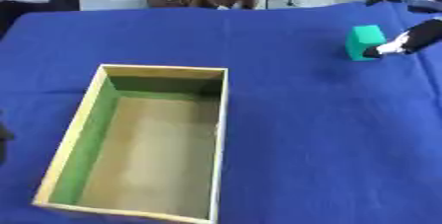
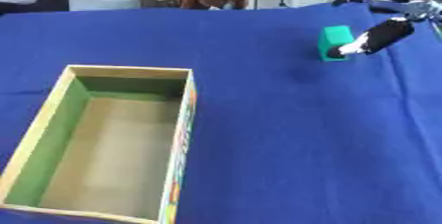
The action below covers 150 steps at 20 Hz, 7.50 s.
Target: Pick up objects on the table and place them in the box.
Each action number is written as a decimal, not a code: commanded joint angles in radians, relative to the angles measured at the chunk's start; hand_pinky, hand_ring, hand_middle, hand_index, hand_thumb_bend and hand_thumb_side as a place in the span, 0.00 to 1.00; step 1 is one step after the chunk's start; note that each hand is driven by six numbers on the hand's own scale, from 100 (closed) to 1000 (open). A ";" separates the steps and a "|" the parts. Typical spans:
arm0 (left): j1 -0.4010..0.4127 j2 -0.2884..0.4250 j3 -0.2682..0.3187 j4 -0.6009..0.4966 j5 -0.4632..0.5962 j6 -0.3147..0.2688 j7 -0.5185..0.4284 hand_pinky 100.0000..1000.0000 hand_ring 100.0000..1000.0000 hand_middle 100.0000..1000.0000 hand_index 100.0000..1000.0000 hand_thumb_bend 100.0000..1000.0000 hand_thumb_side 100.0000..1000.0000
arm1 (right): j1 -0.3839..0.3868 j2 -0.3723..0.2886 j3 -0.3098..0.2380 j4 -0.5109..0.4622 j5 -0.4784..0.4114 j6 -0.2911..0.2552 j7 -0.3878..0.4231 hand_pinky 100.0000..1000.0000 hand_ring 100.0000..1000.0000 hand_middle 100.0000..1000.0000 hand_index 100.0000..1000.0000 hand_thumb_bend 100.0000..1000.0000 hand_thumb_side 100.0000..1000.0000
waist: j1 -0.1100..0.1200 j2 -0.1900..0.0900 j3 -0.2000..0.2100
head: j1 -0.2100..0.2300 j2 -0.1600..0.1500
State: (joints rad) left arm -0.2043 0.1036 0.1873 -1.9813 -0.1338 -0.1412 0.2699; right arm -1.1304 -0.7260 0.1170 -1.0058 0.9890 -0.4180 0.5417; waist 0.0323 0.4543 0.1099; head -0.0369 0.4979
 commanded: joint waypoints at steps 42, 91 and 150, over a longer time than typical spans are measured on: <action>-0.018 0.004 -0.018 -0.019 -0.044 0.004 -0.046 0.00 0.26 0.29 0.45 0.00 0.88 | -0.071 -0.075 -0.087 0.081 -0.056 0.015 0.223 0.87 1.00 0.94 1.00 0.02 0.44 | -0.033 0.035 0.025 | -0.034 -0.080; -0.023 -0.001 -0.024 -0.019 -0.064 0.021 -0.082 0.00 0.26 0.30 0.45 0.00 0.87 | -0.043 -0.091 -0.078 0.020 -0.063 0.142 -0.152 0.61 0.84 0.39 0.12 0.00 0.17 | -0.052 0.020 0.023 | -0.040 -0.057; -0.070 0.029 0.053 -0.019 0.016 -0.003 0.138 0.00 0.29 0.31 0.46 0.00 0.87 | 0.164 0.520 0.301 -0.520 -0.151 0.517 -0.113 0.55 0.85 0.22 0.05 0.00 0.13 | -0.089 -0.147 0.044 | 0.016 0.066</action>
State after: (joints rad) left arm -0.2651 0.1075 0.2306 -1.9814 -0.1189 -0.1411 0.3971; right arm -0.9523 -0.2112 0.4148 -1.5318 0.8090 0.1080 0.4262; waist -0.0615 0.3317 0.1533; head -0.0184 0.5698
